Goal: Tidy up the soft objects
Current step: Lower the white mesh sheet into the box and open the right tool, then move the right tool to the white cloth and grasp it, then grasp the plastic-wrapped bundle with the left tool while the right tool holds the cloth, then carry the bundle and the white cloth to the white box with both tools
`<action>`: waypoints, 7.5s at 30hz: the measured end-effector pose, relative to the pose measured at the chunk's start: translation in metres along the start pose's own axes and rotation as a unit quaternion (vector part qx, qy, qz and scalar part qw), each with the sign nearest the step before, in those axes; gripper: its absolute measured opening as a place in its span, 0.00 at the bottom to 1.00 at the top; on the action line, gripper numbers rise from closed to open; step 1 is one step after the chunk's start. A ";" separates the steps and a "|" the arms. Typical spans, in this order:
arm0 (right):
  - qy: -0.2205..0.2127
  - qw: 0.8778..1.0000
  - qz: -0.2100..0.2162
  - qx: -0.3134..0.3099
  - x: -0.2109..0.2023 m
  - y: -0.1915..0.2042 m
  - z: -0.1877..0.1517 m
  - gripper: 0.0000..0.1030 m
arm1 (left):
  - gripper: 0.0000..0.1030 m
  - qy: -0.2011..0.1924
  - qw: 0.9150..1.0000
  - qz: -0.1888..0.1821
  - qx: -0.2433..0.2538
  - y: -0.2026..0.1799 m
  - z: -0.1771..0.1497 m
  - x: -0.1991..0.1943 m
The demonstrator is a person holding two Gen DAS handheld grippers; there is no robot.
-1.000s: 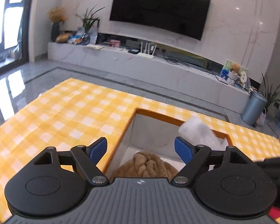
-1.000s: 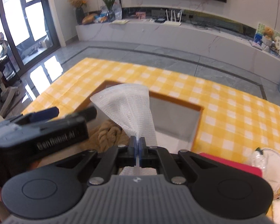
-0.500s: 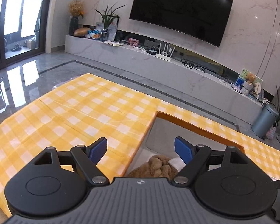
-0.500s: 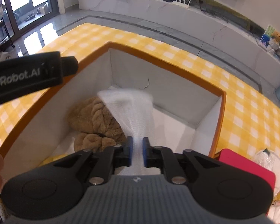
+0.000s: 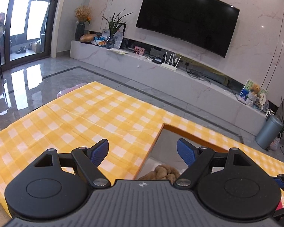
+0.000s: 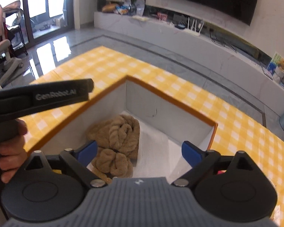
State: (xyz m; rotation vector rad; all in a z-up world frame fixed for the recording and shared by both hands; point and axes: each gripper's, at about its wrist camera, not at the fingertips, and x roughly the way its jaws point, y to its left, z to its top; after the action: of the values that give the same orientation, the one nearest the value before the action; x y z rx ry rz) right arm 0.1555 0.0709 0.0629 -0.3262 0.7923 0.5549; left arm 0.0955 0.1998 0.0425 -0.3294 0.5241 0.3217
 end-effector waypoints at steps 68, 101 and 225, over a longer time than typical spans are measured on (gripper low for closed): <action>0.061 0.959 -0.147 0.236 -0.026 -0.328 -0.247 0.97 | 0.94 0.072 0.942 -0.234 0.229 -0.217 -0.125 -0.061; 0.076 0.942 -0.143 0.293 -0.056 -0.337 -0.268 0.22 | 0.94 0.068 0.938 -0.210 0.268 -0.229 -0.119 -0.076; 0.072 0.989 -0.127 -0.006 0.079 -0.022 0.002 0.23 | 0.62 0.059 0.986 -0.156 -0.009 0.010 -0.003 -0.017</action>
State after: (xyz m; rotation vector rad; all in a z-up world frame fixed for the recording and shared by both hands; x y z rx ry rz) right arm 0.2147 0.0813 0.0069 -0.4752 0.8717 0.3002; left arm 0.0765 0.2038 0.0468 -0.4437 0.5770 0.0034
